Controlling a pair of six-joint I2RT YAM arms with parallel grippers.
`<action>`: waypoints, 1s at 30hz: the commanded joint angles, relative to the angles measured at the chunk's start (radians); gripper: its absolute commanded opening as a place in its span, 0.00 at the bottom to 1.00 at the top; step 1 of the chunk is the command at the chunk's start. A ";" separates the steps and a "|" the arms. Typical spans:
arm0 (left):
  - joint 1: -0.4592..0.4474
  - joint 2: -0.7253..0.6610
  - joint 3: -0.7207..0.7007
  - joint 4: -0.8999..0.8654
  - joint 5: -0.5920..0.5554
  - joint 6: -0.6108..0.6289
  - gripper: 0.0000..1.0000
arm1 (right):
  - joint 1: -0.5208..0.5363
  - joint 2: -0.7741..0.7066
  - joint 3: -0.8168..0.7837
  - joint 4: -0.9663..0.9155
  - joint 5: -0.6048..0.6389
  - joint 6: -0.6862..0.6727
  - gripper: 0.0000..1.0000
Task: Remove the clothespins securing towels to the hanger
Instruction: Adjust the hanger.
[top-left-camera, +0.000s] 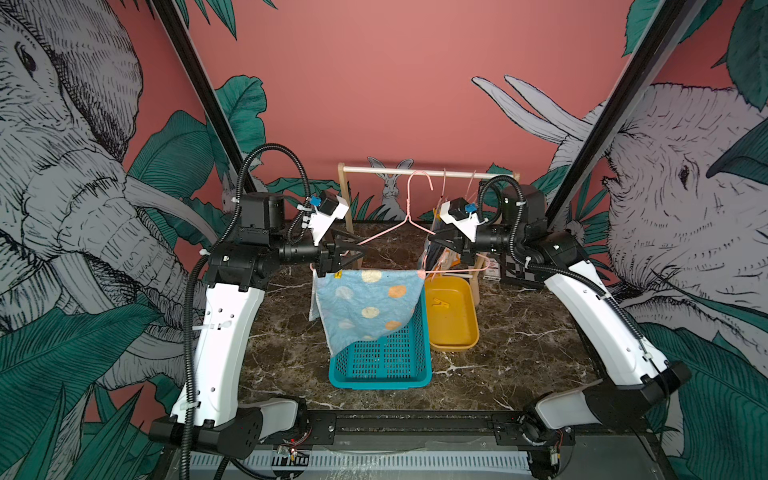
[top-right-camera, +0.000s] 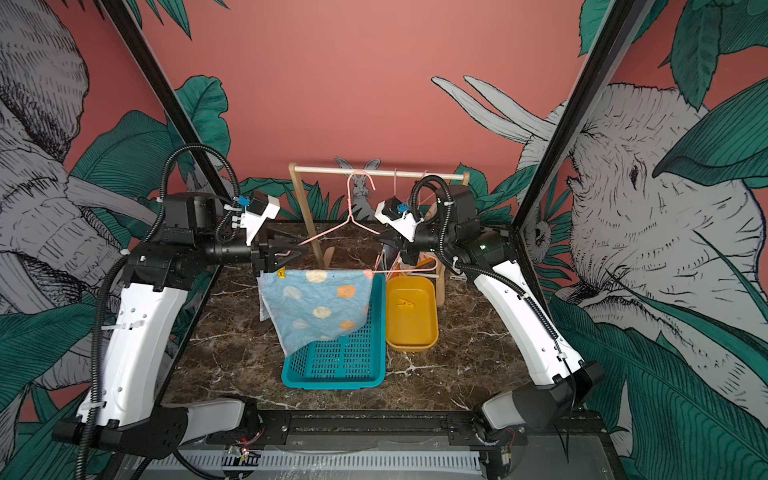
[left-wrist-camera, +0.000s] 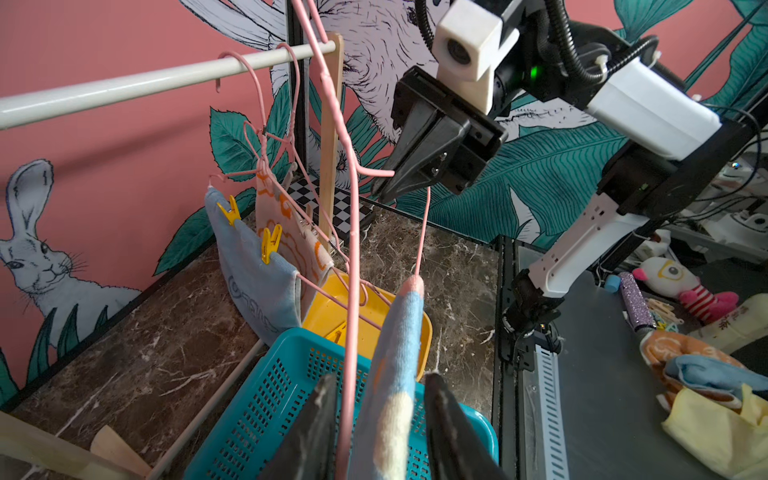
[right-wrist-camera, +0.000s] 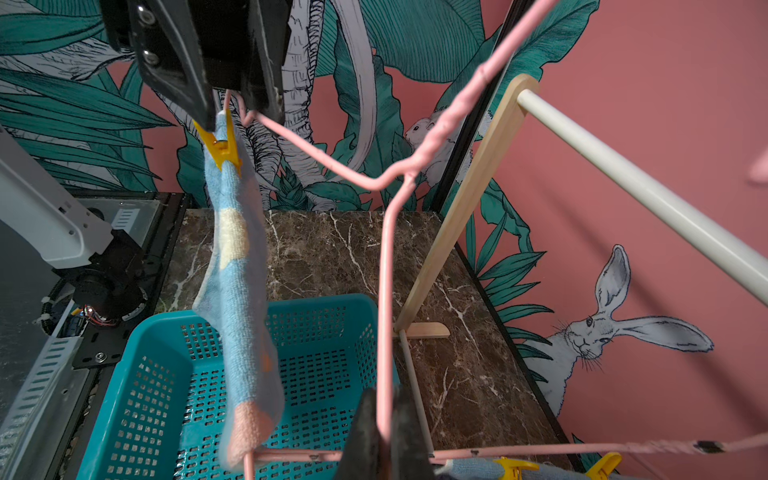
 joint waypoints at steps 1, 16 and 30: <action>-0.005 -0.061 -0.009 -0.012 -0.039 0.004 0.49 | -0.002 -0.029 0.001 0.090 0.034 0.035 0.00; -0.005 -0.234 -0.075 -0.081 -0.264 0.018 0.59 | -0.002 -0.021 0.000 0.083 0.125 0.045 0.00; -0.006 -0.230 -0.108 -0.079 -0.230 0.027 0.49 | 0.005 -0.026 -0.014 0.088 0.127 0.038 0.00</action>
